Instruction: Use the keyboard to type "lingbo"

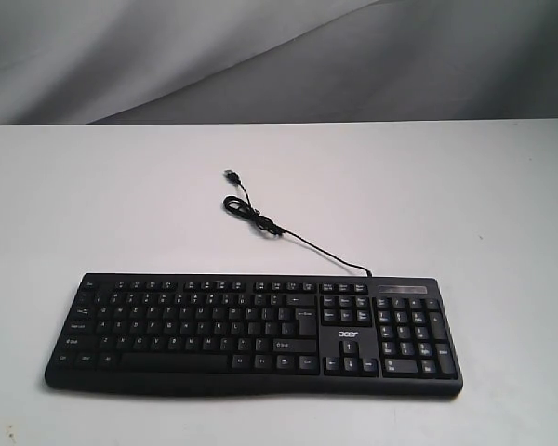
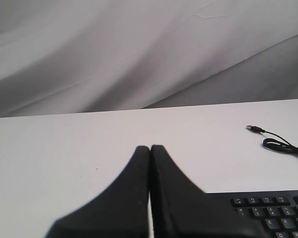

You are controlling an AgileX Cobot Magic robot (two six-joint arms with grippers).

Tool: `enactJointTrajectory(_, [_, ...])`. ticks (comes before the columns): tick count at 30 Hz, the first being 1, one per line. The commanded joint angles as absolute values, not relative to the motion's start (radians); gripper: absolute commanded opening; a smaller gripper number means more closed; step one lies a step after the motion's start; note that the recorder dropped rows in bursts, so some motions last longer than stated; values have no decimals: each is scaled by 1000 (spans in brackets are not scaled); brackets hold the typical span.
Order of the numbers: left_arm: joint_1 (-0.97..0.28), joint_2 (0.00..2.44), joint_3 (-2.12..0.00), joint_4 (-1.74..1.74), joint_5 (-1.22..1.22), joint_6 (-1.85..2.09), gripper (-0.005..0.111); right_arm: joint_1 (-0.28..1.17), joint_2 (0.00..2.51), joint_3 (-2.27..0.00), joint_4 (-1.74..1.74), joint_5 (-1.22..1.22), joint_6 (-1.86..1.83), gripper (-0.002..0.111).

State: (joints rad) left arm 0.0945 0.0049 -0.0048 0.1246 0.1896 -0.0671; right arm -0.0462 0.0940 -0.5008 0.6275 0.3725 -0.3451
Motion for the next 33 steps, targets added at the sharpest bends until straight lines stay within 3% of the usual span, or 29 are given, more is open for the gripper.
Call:
enactJointTrajectory(1, [89,0,0,125,183,-69,1,-53,87,-497,312,573,-180,0])
enactJointTrajectory(5, [89,0,0,125,183,-69,1,-53,85,-495,85,638,-34,0])
enactJointTrajectory(13, [89,0,0,125,183,-69,1,-53,57,-482,-51,544,91,0])
enactJointTrajectory(23, [89,0,0,125,183,-69,1,-53,13,-184,-112,243,87,0])
enactJointTrajectory(33, [89,0,0,125,183,-69,1,-59,0,-36,-112,220,18,0])
